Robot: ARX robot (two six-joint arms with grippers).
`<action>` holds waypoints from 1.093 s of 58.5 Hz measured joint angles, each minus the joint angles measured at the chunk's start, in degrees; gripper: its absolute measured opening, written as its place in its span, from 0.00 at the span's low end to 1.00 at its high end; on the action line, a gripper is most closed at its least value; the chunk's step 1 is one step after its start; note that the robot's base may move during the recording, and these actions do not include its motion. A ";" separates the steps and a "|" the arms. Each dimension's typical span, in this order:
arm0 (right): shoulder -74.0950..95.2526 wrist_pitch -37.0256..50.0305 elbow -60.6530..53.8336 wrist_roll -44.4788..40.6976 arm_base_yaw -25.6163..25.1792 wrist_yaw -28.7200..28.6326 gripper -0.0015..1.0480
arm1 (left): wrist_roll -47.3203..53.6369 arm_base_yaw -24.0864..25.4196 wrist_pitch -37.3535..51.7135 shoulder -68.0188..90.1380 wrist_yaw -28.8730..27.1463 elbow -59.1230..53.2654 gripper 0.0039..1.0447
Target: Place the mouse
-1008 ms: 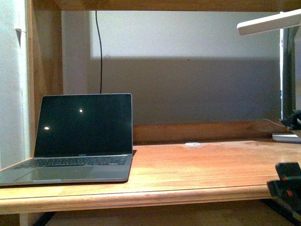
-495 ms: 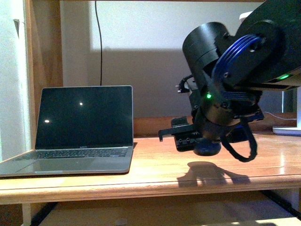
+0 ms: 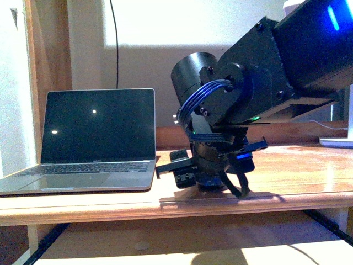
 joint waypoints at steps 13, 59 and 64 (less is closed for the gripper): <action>0.22 3.37 -0.28 1.53 0.70 -2.16 0.71 | 0.00 0.00 0.00 0.00 0.02 0.00 0.93; -54.23 24.79 -66.20 -8.63 -32.59 -66.31 0.93 | -0.02 0.00 0.00 0.00 0.00 0.00 0.93; -57.09 21.88 -70.34 -13.03 -35.58 -73.48 0.93 | 0.00 0.00 0.00 0.00 0.00 0.00 0.93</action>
